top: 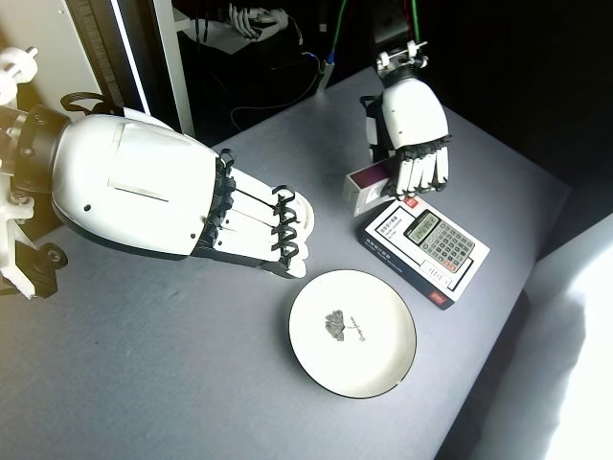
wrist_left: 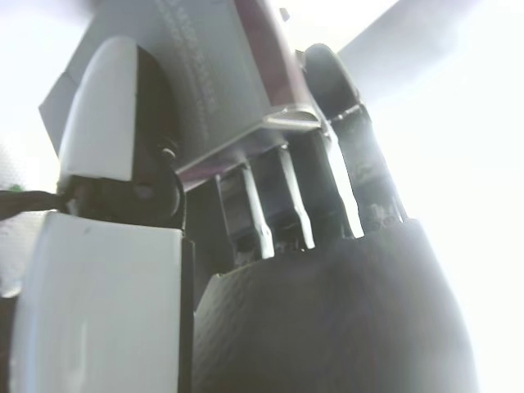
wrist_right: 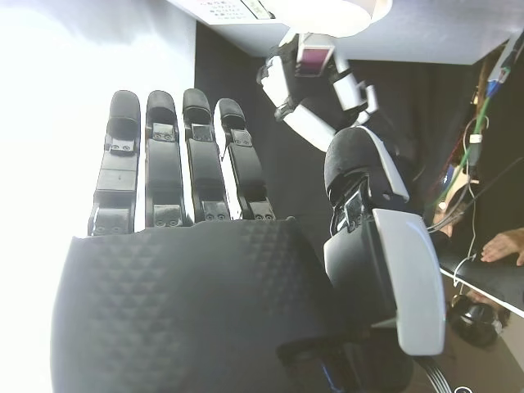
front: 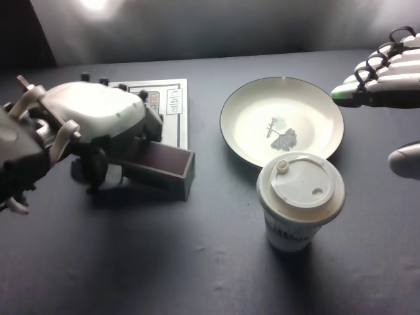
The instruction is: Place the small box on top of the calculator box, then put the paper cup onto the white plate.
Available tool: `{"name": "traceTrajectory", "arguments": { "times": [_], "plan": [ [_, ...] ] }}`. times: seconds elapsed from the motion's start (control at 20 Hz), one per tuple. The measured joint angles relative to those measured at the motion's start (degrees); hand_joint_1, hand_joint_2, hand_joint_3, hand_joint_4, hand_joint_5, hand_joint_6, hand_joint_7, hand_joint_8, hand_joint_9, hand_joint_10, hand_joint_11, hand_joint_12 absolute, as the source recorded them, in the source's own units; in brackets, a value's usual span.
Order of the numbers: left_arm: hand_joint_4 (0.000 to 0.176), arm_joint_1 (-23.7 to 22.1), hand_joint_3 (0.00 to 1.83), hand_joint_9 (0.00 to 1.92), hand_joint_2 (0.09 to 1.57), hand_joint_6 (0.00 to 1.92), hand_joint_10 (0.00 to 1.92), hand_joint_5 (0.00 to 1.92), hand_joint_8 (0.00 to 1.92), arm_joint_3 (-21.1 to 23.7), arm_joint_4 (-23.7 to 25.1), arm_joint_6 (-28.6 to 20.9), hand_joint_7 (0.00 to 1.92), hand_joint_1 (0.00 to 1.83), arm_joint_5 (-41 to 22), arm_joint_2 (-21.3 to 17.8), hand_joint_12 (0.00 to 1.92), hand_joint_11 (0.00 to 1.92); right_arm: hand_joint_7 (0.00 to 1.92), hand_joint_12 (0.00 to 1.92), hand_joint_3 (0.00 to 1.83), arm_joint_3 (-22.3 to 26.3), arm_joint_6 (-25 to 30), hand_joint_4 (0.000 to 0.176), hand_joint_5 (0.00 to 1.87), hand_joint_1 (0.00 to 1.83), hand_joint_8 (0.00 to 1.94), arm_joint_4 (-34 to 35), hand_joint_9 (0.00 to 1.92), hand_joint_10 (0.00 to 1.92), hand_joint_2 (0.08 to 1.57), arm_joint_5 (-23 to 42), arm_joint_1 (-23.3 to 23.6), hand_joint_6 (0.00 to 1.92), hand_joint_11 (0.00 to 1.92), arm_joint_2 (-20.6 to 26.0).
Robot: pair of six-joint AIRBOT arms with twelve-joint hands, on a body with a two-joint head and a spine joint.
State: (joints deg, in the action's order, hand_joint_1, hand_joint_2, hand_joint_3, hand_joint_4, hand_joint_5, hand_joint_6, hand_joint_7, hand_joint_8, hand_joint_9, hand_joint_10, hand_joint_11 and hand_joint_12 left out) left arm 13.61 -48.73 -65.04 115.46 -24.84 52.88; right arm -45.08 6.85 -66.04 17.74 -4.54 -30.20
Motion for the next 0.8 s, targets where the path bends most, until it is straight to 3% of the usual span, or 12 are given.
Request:
{"name": "traceTrajectory", "arguments": {
  "times": [0.3,0.45,0.65,0.8],
  "plan": [
    [0.000,-3.04,0.00,0.68,1.20,0.97,1.53,0.82,1.27,-8.81,1.57,-0.26,0.87,1.35,7.76,3.67,1.30,0.36,0.20,0.45,0.00,0.00,0.02,0.000,0.18,0.00,0.01,0.00,0.17,0.01,1.34,0.00,0.00,0.00,0.00,0.00],
    [0.000,-3.08,0.00,0.69,1.19,1.02,1.52,0.80,1.24,-11.74,1.62,-2.36,0.89,1.35,8.81,5.01,1.30,0.36,0.18,0.38,0.00,0.00,0.00,0.000,0.16,0.00,0.00,-0.02,0.16,0.00,1.34,0.00,0.00,0.00,0.00,0.00],
    [0.000,-3.08,0.00,0.68,1.19,1.04,1.54,0.79,1.22,-14.71,1.55,-3.06,0.89,1.35,9.99,6.32,1.31,0.37,0.22,0.48,0.00,0.04,0.00,0.000,0.19,0.00,0.01,-0.02,0.19,0.01,1.34,-0.02,0.00,0.01,0.00,0.00],
    [0.000,-3.08,0.00,0.65,1.21,1.08,1.58,0.76,1.26,-16.63,1.57,-3.85,0.87,1.35,10.67,7.15,1.34,0.30,0.20,0.41,0.00,0.04,0.00,0.000,0.17,0.00,0.00,-0.04,0.17,0.00,1.34,0.02,0.00,0.00,0.00,0.00]
  ]
}}
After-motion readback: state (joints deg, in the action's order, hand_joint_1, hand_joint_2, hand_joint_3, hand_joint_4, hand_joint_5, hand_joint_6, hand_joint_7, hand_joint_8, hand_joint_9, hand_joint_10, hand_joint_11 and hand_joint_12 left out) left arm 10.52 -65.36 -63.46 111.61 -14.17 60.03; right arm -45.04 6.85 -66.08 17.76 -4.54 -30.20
